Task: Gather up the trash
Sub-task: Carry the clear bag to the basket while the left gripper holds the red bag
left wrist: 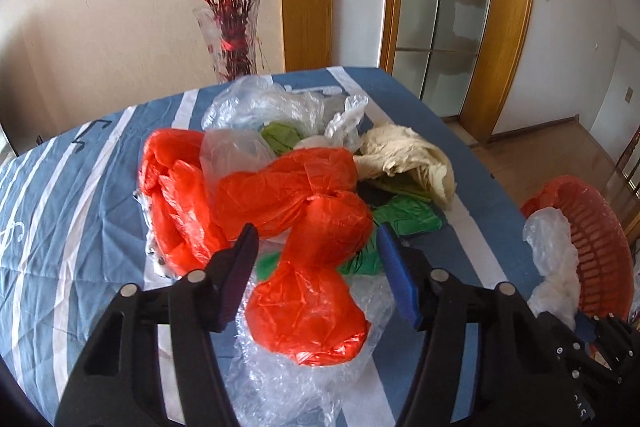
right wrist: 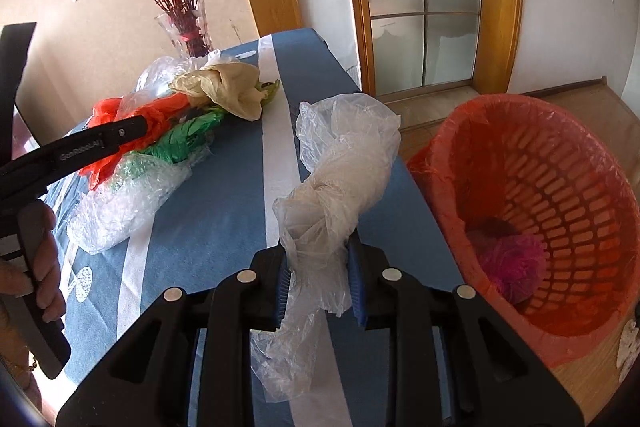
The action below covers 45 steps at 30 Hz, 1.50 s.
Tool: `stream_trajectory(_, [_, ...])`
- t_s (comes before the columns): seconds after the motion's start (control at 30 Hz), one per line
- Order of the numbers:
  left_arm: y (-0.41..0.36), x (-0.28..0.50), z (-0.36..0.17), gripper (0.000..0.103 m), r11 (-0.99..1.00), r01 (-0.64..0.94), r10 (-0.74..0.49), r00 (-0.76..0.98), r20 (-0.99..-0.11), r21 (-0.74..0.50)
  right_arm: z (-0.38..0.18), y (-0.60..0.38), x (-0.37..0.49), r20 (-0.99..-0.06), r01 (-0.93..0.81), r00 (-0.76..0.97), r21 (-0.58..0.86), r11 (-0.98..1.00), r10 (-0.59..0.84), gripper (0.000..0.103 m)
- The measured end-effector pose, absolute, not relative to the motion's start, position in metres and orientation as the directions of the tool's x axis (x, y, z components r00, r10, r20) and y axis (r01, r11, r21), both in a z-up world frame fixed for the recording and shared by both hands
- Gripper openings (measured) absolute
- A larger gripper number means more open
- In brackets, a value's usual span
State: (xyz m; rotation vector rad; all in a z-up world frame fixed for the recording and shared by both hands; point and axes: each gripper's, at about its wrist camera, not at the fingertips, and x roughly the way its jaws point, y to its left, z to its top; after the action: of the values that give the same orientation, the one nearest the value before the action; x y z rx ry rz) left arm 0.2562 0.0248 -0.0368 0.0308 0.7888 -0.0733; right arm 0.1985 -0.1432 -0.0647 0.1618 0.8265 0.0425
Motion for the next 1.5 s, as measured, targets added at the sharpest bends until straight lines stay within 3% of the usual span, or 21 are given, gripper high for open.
stream_trajectory(0.07, [0.025, 0.260, -0.042, 0.051, 0.997, 0.081, -0.059, 0.687, -0.724, -0.004, -0.065, -0.144, 0.198, -0.729, 0.024, 0.677, 0.163, 0.986, 0.104, 0.026])
stream_trajectory(0.13, [0.026, 0.262, -0.046, 0.035, 0.996, 0.089, -0.077, 0.673, -0.735, -0.023, -0.064, -0.144, 0.198, -0.728, 0.022, 0.678, 0.163, 0.986, 0.105, 0.026])
stream_trajectory(0.23, [0.030, 0.262, -0.047, 0.024, 0.994, 0.095, -0.109, 0.672, -0.732, -0.061, -0.063, -0.143, 0.196, -0.725, 0.021, 0.681, 0.159, 0.987, 0.102, 0.026])
stream_trajectory(0.33, [0.034, 0.255, -0.041, 0.021, 0.992, 0.098, -0.121, 0.693, -0.710, -0.073, -0.059, -0.142, 0.195, -0.720, 0.018, 0.686, 0.159, 0.987, 0.103, 0.026])
stream_trajectory(1.1, [0.027, 0.183, 0.019, 0.020, 0.970, 0.204, -0.243, 0.779, -0.579, -0.132, -0.012, -0.162, 0.175, -0.634, 0.024, 0.769, 0.160, 0.987, 0.084, 0.026])
stream_trajectory(1.5, [-0.015, 0.165, 0.030, 0.021, 0.935, 0.323, -0.349, 0.750, -0.561, -0.148, 0.001, -0.188, 0.166, -0.612, 0.078, 0.790, 0.153, 0.985, 0.033, 0.026])
